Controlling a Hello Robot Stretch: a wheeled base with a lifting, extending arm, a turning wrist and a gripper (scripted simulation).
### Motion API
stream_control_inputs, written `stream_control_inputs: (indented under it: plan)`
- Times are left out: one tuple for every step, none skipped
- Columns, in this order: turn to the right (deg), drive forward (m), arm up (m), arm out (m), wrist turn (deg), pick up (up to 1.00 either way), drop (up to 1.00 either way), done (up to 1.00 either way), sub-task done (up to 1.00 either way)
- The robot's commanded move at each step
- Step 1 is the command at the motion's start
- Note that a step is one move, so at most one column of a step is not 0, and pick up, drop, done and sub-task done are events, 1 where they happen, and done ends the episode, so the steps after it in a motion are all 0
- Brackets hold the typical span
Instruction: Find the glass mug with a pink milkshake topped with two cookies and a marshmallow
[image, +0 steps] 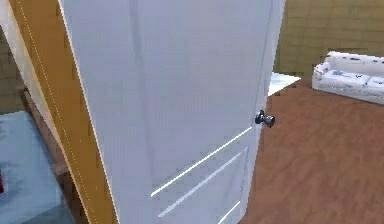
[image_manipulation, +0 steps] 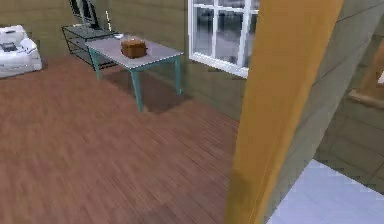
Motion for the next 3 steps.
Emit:
stream_control_inputs:
  plan:
    - [-45.0,0.0,0.0,0.0,0.0,0.0,0.0,0.0,0.0]
    - [-45.0,0.0,0.0,0.0,0.0,0.0,0.0,0.0,0.0]
    - [-45.0,0.0,0.0,0.0,0.0,0.0,0.0,0.0,0.0]
